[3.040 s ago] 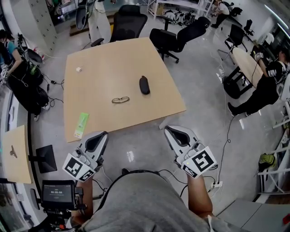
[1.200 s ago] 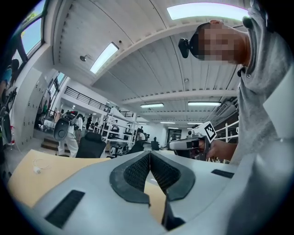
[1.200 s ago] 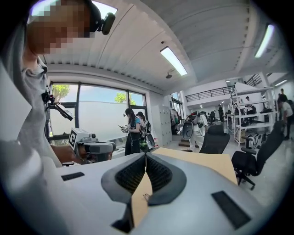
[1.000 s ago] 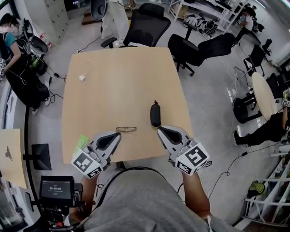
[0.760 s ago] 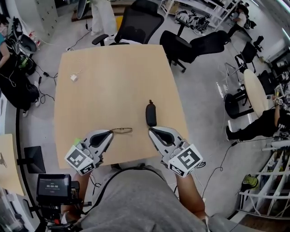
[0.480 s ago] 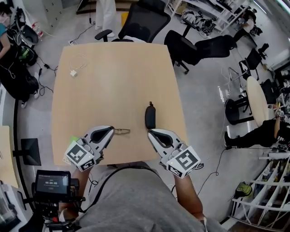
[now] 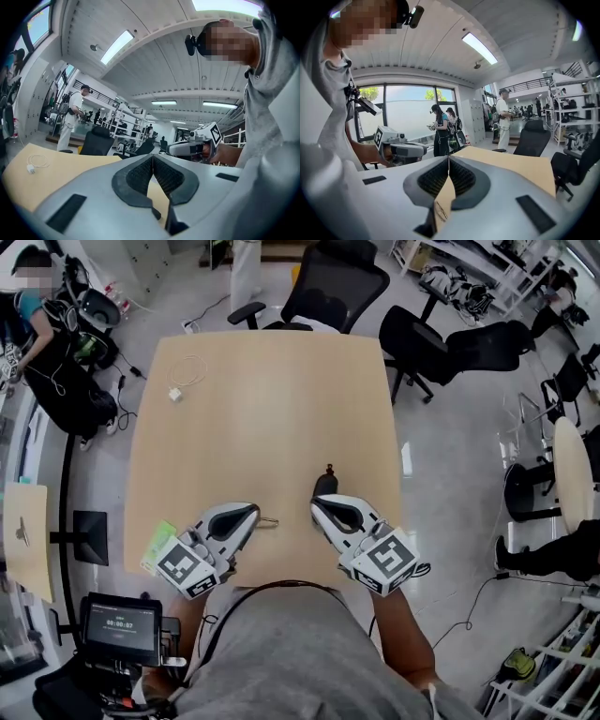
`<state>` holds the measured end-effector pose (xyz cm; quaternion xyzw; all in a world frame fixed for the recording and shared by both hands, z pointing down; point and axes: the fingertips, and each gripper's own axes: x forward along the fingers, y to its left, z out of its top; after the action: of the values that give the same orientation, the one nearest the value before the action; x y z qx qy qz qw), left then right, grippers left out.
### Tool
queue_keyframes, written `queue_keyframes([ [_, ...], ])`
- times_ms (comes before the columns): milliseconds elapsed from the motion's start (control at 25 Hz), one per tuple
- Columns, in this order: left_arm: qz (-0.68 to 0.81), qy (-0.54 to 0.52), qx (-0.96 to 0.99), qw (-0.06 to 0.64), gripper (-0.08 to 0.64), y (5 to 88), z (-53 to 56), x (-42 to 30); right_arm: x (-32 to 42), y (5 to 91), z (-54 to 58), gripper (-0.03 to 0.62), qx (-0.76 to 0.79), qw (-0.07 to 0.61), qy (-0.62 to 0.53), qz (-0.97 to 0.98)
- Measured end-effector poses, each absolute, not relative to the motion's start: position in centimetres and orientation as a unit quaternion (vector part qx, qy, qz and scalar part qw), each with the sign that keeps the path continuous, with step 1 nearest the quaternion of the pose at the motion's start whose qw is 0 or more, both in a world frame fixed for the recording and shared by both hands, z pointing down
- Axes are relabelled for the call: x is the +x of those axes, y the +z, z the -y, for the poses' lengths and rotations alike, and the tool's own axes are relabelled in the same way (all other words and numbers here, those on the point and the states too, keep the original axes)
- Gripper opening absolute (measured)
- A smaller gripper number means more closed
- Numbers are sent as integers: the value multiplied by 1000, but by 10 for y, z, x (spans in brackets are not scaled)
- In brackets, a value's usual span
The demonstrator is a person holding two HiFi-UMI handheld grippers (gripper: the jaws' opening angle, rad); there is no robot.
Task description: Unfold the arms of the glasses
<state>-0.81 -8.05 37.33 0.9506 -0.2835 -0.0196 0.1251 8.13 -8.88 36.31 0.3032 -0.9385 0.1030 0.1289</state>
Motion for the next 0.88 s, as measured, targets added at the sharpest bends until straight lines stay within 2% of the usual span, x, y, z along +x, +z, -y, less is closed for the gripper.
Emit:
queue_keyframes([
  [280, 312, -19, 944, 106, 6, 358, 79, 10, 99, 392, 96, 8, 267, 142, 140, 943],
  [600, 324, 6, 937, 134, 6, 396, 91, -46, 42, 380, 116, 8, 260, 131, 130, 948],
  [880, 320, -21, 936, 145, 6, 405, 135, -86, 2, 399, 141, 8, 265, 168, 141, 939],
])
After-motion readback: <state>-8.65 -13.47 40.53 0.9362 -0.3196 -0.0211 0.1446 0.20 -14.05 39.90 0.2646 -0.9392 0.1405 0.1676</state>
